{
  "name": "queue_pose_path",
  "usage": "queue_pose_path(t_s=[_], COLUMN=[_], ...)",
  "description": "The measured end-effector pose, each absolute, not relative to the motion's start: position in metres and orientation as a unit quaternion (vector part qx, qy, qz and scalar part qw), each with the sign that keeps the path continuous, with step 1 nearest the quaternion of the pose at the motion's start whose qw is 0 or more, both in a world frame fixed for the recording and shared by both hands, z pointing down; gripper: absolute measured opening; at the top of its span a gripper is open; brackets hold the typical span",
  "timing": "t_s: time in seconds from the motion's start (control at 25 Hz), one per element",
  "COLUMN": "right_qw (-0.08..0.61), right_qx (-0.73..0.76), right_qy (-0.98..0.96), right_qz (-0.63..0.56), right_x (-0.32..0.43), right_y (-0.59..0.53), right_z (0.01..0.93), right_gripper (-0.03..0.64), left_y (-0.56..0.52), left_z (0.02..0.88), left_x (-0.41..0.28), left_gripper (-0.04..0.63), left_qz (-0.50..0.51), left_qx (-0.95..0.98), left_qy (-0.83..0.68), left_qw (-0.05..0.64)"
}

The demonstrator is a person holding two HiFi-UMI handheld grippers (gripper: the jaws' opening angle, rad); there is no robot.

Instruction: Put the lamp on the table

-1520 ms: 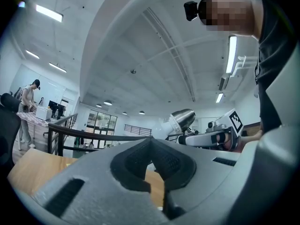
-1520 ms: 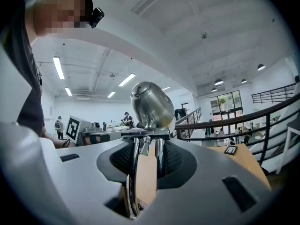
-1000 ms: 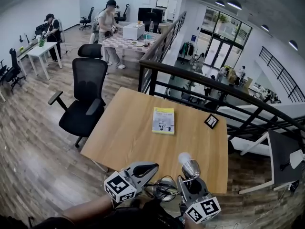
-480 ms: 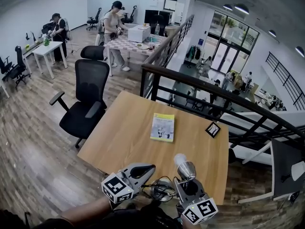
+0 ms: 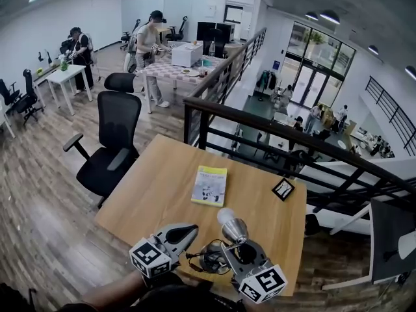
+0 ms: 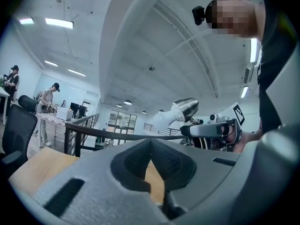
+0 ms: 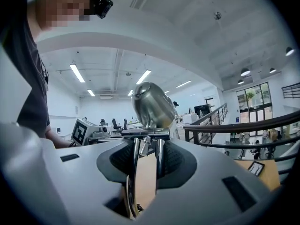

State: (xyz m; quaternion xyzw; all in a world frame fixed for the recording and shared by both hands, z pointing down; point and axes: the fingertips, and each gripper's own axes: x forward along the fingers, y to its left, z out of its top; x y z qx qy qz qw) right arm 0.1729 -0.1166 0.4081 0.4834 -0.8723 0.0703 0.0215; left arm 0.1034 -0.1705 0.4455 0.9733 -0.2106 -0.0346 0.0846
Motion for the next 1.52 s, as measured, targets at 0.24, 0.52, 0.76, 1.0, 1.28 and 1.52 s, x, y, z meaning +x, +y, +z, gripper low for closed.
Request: queue_pose_path(t_s=[0.24,0.52,0.76,1.0,1.28,1.52], right_qw=[0.024,0.028,0.030,0.034,0.046,0.055], right_qx=[0.474,0.479,0.478,0.477,0.481,0.481], right_qy=[-0.877,-0.873,-0.873,-0.873,-0.868,-0.865], right_qz=[0.071,0.083,0.089,0.099,0.118,0.136], right_x=[0.199,0.218,0.223,0.226,0.224,0.223], right_y=[-0.134,-0.156,-0.173,-0.183,-0.212,-0.237], right_z=[0.404,0.416,0.424,0.426,0.445,0.466], right_gripper=[0.112,0.112,0.112,0.112,0.112,0.110], left_y=[-0.188,-0.213,-0.233,-0.243,-0.269,-0.296], left_z=[0.453,0.462,0.462,0.460,0.470,0.482], left_x=[0.115,0.127,0.133,0.139,0.134,0.129], left_gripper=[0.009,0.008,0.008,0.009,0.008,0.009], left_qz=[-0.032,-0.032,-0.035,-0.030,-0.023,-0.020], left_qx=[0.968,0.967,0.967,0.969,0.969,0.966], left_qy=[-0.232,-0.238,-0.239,-0.234,-0.233,-0.238], left_qw=[0.091,0.086,0.076,0.074,0.083,0.102])
